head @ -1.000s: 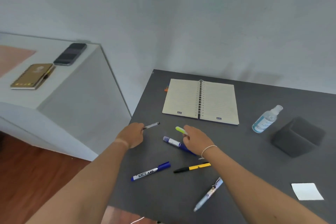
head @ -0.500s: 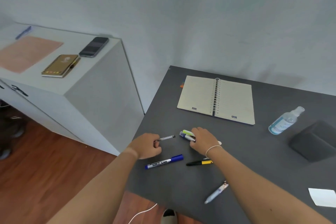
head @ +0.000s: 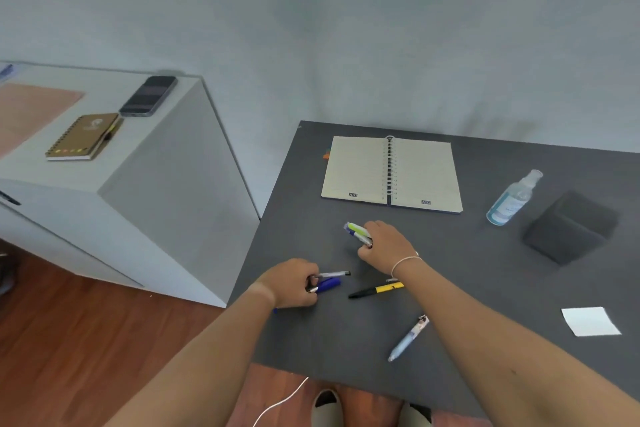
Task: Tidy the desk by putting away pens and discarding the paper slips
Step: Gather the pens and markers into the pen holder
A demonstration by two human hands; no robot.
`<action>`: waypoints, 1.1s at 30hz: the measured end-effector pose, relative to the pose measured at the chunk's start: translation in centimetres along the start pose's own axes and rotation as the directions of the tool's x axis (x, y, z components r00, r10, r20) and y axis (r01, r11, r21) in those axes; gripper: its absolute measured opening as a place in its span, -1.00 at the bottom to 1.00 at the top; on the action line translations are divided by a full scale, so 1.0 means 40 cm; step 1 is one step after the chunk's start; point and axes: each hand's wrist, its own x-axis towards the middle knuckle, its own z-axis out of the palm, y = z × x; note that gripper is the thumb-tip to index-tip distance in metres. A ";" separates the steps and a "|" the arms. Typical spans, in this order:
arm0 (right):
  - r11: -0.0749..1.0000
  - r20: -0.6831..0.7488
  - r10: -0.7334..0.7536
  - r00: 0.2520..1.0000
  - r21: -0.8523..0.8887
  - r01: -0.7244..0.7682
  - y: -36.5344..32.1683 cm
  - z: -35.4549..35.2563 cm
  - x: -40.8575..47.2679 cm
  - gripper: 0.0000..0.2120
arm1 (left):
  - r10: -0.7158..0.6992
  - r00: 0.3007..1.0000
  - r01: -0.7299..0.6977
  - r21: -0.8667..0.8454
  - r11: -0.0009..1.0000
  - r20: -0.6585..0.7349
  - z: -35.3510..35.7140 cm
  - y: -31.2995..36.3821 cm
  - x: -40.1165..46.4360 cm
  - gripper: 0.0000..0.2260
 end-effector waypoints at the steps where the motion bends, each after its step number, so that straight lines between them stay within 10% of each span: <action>1: 1.000 -0.008 0.012 1.000 0.017 -0.012 0.000 -0.004 -0.002 -0.80 | 0.002 1.000 -0.002 -0.005 1.000 0.002 -0.001 0.001 0.003 -0.86; 14: 0.896 -0.246 0.211 0.946 0.435 -0.087 0.073 -0.224 -0.052 -0.84 | -0.084 0.976 0.020 -0.299 0.954 -0.202 -0.165 0.166 0.118 -0.89; 33: 0.597 -0.358 0.527 0.771 0.802 -0.036 0.600 -0.558 -0.259 -0.78 | 0.002 0.944 -0.252 -0.713 0.654 -0.331 -0.152 0.944 0.400 -0.74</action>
